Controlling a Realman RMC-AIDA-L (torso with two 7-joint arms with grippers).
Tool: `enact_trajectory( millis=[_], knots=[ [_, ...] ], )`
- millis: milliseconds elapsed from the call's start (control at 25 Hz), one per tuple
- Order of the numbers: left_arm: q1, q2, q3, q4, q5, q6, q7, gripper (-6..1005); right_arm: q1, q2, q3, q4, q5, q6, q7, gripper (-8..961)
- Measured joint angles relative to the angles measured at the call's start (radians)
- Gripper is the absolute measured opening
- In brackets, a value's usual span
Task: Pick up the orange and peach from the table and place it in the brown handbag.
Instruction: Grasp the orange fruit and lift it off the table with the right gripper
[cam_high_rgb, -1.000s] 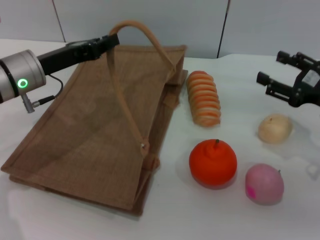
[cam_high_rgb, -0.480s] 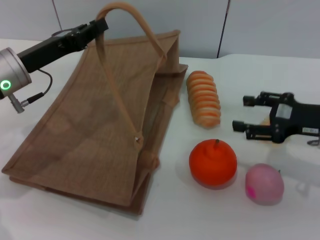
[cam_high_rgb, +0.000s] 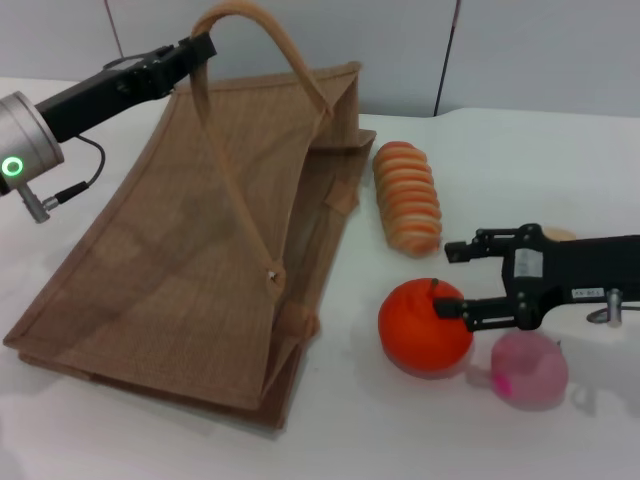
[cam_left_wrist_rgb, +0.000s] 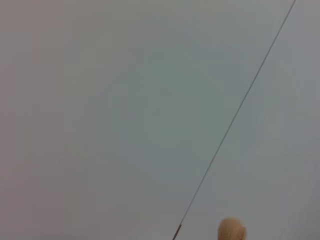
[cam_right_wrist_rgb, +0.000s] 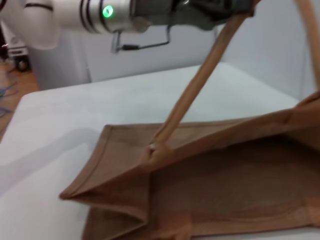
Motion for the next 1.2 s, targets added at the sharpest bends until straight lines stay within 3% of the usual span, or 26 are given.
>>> enact_trajectory(
  millis=[640,1200],
  knots=[
    [0.002,0.001,-0.012,0.0,-0.001,-0.001,0.0,120,0.021,0.018,-0.13,0.002,0.0,0.077,0.077,770],
    [0.001,0.003,-0.012,0.0,-0.001,-0.004,0.0,119,0.033,0.026,-0.138,0.019,0.0,0.195,0.103,770]
  ],
)
